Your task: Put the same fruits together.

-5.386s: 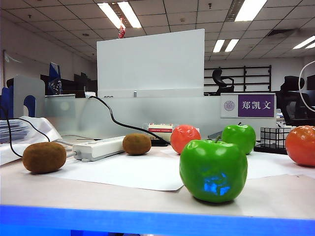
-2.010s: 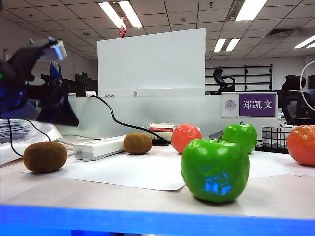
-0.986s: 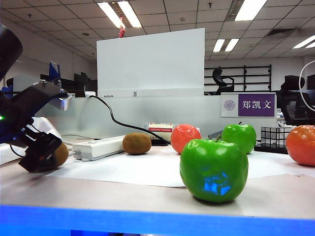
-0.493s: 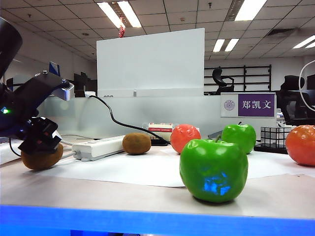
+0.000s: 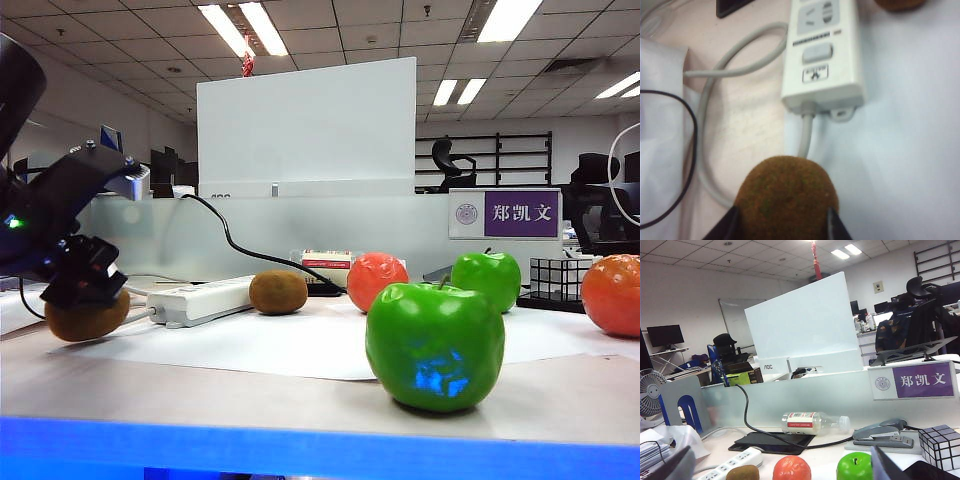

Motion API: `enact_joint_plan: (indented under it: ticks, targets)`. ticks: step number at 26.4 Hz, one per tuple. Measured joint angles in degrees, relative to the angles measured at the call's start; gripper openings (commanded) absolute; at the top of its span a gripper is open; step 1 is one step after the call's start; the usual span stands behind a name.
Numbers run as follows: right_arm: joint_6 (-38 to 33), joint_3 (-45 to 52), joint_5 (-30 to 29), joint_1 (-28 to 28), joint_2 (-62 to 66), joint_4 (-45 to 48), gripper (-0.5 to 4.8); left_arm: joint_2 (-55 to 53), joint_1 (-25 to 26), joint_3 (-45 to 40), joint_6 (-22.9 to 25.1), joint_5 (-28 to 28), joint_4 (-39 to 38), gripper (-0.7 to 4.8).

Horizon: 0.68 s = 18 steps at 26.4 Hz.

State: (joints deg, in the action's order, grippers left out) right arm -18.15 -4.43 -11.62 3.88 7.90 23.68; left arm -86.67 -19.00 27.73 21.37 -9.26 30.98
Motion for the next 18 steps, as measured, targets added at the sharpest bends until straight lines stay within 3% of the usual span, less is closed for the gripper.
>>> enact_joint_plan:
  ticks: [4, 9, 18]
  targets:
    - [0.0, 0.02, 0.0, 0.0, 0.0, 0.0, 4.79, 0.0, -0.68, 0.0, -2.93, 4.87, -0.04, -0.06]
    - [0.0, 0.02, 0.0, 0.0, 0.0, 0.0, 4.79, -0.07, -5.07, 0.5, -3.43, 6.08, -0.02, -0.06]
    - [0.0, 0.0, 0.0, 0.02, -0.02, 0.0, 4.79, -5.64, -7.43, 12.41, -6.29, 10.84, 0.94, -0.06]
